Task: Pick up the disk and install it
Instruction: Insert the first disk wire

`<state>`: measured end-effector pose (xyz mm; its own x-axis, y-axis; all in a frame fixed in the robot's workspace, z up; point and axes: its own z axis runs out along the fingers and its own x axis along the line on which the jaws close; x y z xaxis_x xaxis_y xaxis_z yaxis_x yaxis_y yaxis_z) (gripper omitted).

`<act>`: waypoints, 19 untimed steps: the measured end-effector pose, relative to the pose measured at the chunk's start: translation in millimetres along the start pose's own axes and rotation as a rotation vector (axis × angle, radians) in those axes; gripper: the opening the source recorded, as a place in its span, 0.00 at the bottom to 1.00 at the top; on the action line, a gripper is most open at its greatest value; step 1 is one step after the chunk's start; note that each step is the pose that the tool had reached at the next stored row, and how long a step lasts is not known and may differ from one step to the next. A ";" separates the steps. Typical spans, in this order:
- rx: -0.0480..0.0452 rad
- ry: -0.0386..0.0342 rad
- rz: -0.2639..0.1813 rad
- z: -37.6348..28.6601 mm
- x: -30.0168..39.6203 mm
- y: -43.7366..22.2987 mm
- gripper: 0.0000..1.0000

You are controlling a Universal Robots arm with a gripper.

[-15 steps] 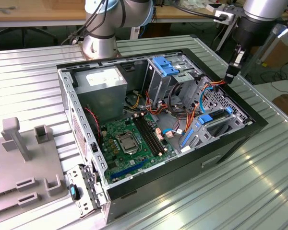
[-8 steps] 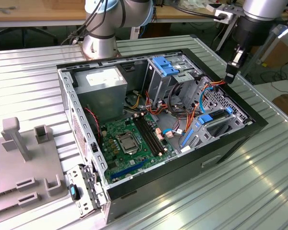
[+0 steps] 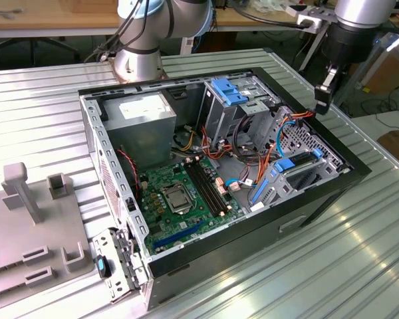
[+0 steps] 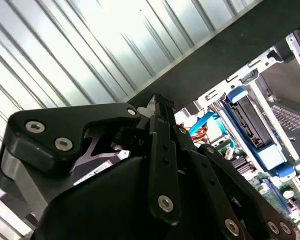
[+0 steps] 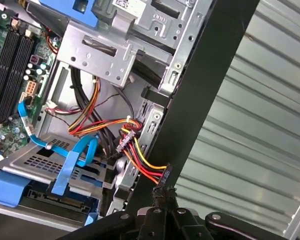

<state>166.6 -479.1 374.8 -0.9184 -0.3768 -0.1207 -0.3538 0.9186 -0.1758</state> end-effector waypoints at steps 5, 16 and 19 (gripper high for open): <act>0.0145 0.0213 0.118 0.1 0.0 0.0 0.11; 0.0353 0.0509 0.284 0.1 0.0 0.0 0.11; 0.0402 0.0537 0.316 -0.2 0.0 0.8 0.11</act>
<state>166.3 -478.3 374.9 -0.9901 -0.0658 -0.1239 -0.0432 0.9834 -0.1764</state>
